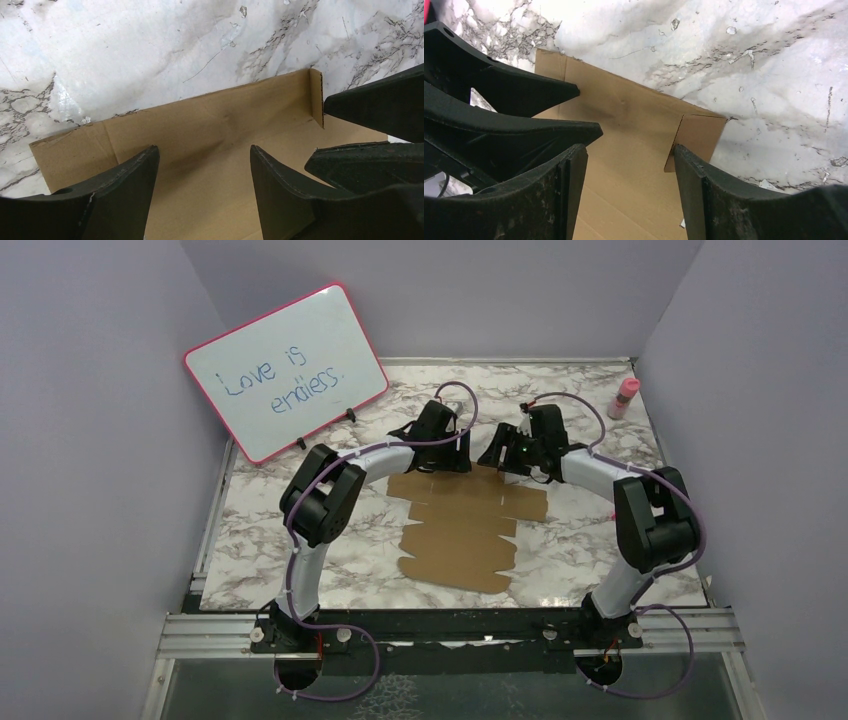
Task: Fold the paper box
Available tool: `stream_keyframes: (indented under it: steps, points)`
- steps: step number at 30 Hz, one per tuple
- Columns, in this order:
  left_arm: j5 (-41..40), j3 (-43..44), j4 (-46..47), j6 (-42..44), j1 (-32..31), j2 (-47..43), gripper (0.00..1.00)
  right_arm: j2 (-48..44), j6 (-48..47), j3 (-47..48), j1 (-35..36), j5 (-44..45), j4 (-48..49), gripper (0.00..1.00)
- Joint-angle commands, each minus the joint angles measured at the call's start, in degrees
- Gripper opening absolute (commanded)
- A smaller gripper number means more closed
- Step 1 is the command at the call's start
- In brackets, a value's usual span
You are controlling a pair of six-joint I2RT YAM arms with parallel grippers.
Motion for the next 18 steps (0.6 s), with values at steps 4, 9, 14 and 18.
stream_keyframes:
  steps: [4, 9, 14, 18]
  points:
    - [0.62, -1.69, -1.36, -0.25, -0.84, -1.55, 0.69, -0.56, -1.68, 2.79, 1.11, 4.81, -3.39, 0.70]
    - [-0.07, -1.34, -1.79, 0.15, -0.51, -5.42, 0.71, -4.96, -3.94, 3.41, 1.17, 7.73, -5.62, 0.71]
    - [-0.02, -2.07, -2.23, 0.16, -0.16, -10.17, 0.72, -8.68, -5.16, 1.72, 1.35, 6.16, -5.31, 0.72]
    - [0.32, -5.02, -2.38, -0.37, 1.04, -14.13, 0.75, -11.05, -4.92, -0.97, 1.92, 4.66, -4.16, 0.73]
